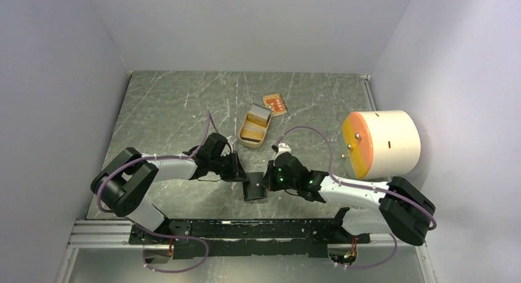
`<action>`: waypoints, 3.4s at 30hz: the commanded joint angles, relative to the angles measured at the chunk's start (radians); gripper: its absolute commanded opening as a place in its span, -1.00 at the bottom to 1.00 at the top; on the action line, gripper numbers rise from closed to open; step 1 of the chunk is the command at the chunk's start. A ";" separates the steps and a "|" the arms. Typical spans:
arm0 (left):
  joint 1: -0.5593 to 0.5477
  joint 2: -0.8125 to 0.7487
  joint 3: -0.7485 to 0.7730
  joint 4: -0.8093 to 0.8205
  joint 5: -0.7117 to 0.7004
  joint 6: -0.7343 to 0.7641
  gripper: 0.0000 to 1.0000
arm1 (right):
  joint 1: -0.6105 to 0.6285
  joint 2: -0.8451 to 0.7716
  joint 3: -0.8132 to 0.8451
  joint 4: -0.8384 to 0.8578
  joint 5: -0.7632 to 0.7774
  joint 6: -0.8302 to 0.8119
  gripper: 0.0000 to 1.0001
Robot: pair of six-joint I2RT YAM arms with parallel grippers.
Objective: Put the credit cards into the card holder
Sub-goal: Close the card holder at the center of the board.
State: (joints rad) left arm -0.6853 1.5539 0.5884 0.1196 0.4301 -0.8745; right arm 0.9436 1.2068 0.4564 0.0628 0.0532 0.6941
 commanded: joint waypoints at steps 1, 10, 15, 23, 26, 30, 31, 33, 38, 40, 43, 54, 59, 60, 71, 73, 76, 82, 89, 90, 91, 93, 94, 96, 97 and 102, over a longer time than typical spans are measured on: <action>-0.014 0.030 -0.001 0.036 0.017 0.013 -0.58 | -0.002 0.043 0.033 0.028 -0.018 0.005 -1.00; -0.013 0.035 -0.037 0.095 0.043 -0.007 -0.57 | -0.002 0.107 0.063 0.016 -0.013 -0.011 -1.00; -0.013 0.033 -0.042 0.099 0.043 -0.009 -0.57 | -0.002 0.100 0.067 0.008 -0.004 -0.012 -1.00; -0.016 0.032 -0.043 0.099 0.043 -0.011 -0.57 | 0.030 0.087 0.199 -0.278 0.136 -0.067 -0.68; -0.016 0.027 -0.042 0.093 0.037 -0.011 -0.58 | 0.059 0.092 0.217 -0.316 0.165 -0.063 -0.63; -0.015 0.025 -0.050 0.098 0.038 -0.017 -0.57 | 0.095 0.118 0.265 -0.404 0.240 -0.054 -0.56; -0.015 0.026 -0.050 0.097 0.039 -0.017 -0.58 | 0.103 0.123 0.276 -0.418 0.253 -0.054 -0.53; -0.015 0.027 -0.047 0.094 0.041 -0.015 -0.57 | 0.117 0.135 0.295 -0.438 0.269 -0.055 -0.52; -0.016 0.024 -0.048 0.098 0.038 -0.018 -0.58 | 0.136 0.160 0.311 -0.432 0.254 -0.055 -0.56; -0.017 0.025 -0.050 0.101 0.040 -0.018 -0.58 | 0.139 0.172 0.314 -0.432 0.252 -0.053 -0.55; -0.017 0.027 -0.052 0.104 0.041 -0.021 -0.58 | 0.144 0.184 0.320 -0.443 0.264 -0.051 -0.56; -0.016 0.020 -0.052 0.100 0.044 -0.018 -0.58 | 0.153 0.187 0.328 -0.456 0.287 -0.047 -0.95; -0.017 0.015 -0.051 0.098 0.041 -0.018 -0.59 | 0.152 0.164 0.308 -0.416 0.281 -0.052 -1.00; -0.016 0.013 -0.053 0.100 0.040 -0.020 -0.59 | 0.152 0.161 0.301 -0.406 0.278 -0.053 -1.00; -0.020 0.013 -0.060 0.112 0.044 -0.027 -0.58 | 0.152 0.190 0.287 -0.311 0.233 -0.073 -1.00; -0.021 0.014 -0.057 0.111 0.041 -0.027 -0.58 | 0.152 0.203 0.291 -0.305 0.224 -0.077 -1.00; -0.022 0.014 -0.056 0.109 0.041 -0.026 -0.58 | 0.152 0.221 0.298 -0.308 0.216 -0.076 -1.00; -0.022 0.017 -0.055 0.112 0.043 -0.026 -0.59 | 0.152 0.228 0.291 -0.290 0.206 -0.073 -1.00; -0.023 0.018 -0.052 0.111 0.044 -0.024 -0.59 | 0.152 0.238 0.289 -0.276 0.191 -0.071 -1.00; -0.023 0.018 -0.053 0.112 0.045 -0.025 -0.59 | 0.152 0.241 0.290 -0.276 0.191 -0.071 -1.00; -0.024 0.018 -0.053 0.113 0.045 -0.026 -0.59 | 0.152 0.245 0.290 -0.275 0.191 -0.072 -1.00; -0.024 0.020 -0.054 0.115 0.047 -0.026 -0.59 | 0.152 0.252 0.289 -0.272 0.190 -0.072 -1.00; -0.023 0.020 -0.055 0.115 0.048 -0.026 -0.59 | 0.152 0.256 0.288 -0.270 0.188 -0.073 -1.00; -0.023 0.020 -0.055 0.115 0.047 -0.026 -0.59 | 0.152 0.261 0.290 -0.267 0.180 -0.073 -1.00; -0.025 0.021 -0.055 0.115 0.048 -0.026 -0.59 | 0.152 0.263 0.291 -0.265 0.176 -0.072 -1.00; -0.024 0.018 -0.055 0.114 0.046 -0.025 -0.59 | 0.153 0.267 0.286 -0.262 0.176 -0.068 -1.00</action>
State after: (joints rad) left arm -0.6910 1.5700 0.5465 0.2363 0.4572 -0.9051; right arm 1.0885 1.4551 0.7422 -0.2344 0.2504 0.6231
